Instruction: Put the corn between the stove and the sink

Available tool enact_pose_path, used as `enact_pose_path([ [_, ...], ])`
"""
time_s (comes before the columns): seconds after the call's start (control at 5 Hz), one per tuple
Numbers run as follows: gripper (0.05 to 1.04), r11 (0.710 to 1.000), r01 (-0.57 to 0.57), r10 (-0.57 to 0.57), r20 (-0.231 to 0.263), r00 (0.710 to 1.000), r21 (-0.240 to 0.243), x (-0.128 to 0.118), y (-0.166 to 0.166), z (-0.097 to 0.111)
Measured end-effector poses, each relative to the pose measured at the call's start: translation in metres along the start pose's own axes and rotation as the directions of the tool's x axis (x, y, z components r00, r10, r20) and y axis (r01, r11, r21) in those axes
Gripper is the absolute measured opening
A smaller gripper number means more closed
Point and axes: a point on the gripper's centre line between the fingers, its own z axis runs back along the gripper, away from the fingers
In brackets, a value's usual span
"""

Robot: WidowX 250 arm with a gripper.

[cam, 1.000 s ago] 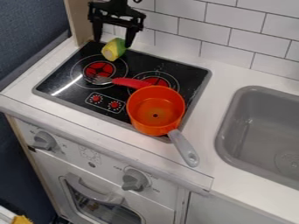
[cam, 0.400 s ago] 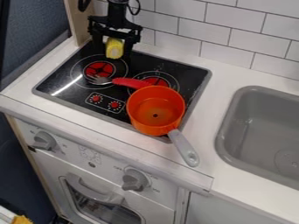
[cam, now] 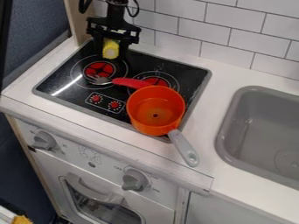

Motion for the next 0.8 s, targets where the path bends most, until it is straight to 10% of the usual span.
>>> enact_pose_path([
  [0.8, 0.719, 0.997, -0.026, 0.036, 0.125, 0.992, -0.075, -0.03, -0.047, 0.068],
])
